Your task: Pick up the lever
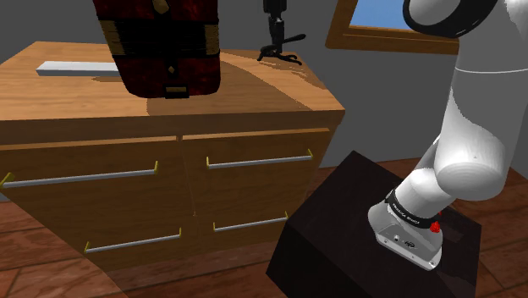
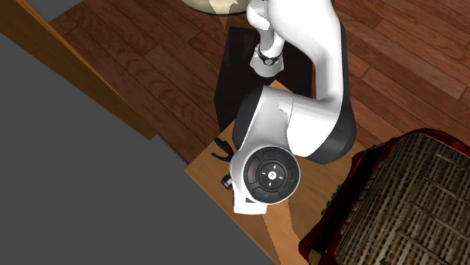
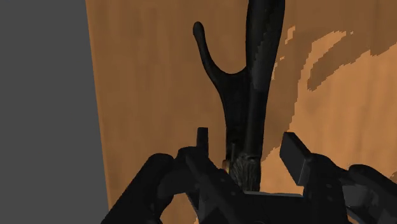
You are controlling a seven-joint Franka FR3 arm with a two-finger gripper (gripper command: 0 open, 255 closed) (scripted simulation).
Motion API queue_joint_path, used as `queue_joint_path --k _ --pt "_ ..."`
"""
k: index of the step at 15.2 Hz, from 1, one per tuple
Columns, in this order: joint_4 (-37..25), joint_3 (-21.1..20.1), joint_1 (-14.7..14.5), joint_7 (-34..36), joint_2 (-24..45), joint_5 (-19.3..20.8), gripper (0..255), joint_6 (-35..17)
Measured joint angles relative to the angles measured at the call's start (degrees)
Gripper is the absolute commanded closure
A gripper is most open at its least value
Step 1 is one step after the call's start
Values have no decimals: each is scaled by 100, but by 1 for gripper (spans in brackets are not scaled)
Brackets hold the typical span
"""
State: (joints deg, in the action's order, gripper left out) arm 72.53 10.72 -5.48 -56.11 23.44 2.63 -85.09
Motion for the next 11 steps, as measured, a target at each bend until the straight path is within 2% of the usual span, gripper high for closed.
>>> queue_joint_path --k 11 --pt "-89 1 3 -7 9 -2 255 74"
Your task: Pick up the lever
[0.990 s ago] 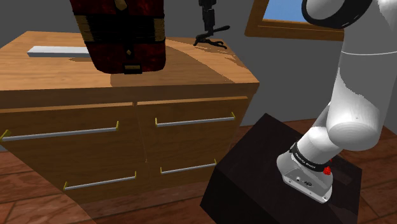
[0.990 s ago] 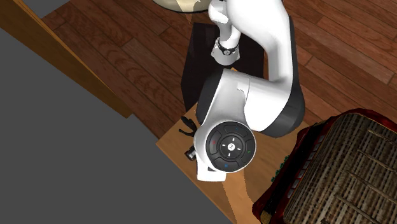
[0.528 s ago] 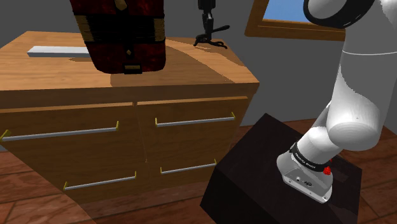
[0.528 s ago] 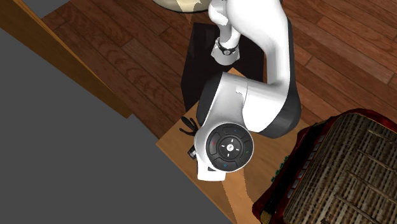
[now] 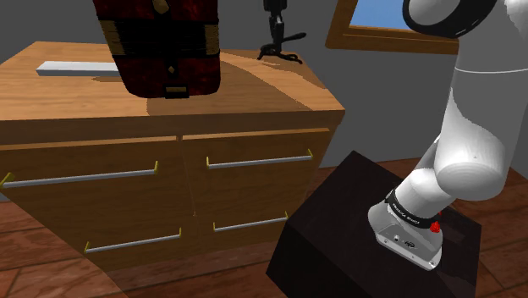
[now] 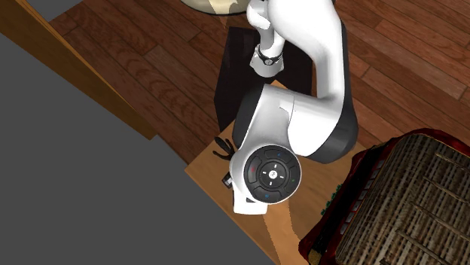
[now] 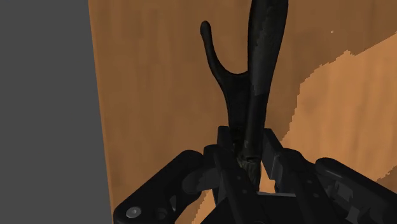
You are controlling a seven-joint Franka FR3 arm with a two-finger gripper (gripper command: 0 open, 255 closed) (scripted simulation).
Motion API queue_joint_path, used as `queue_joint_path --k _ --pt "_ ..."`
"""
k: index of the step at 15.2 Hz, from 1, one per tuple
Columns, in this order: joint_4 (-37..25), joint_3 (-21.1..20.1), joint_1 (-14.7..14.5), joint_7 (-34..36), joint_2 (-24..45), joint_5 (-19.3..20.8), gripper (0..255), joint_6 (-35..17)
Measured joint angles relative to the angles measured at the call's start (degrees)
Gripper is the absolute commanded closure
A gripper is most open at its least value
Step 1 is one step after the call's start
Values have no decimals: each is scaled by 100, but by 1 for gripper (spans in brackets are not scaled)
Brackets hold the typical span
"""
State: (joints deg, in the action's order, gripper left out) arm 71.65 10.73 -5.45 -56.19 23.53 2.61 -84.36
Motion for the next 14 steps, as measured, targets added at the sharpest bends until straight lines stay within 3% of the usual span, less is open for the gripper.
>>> queue_joint_path --k 14 --pt "-1844 14 113 -136 509 -66 255 1331"
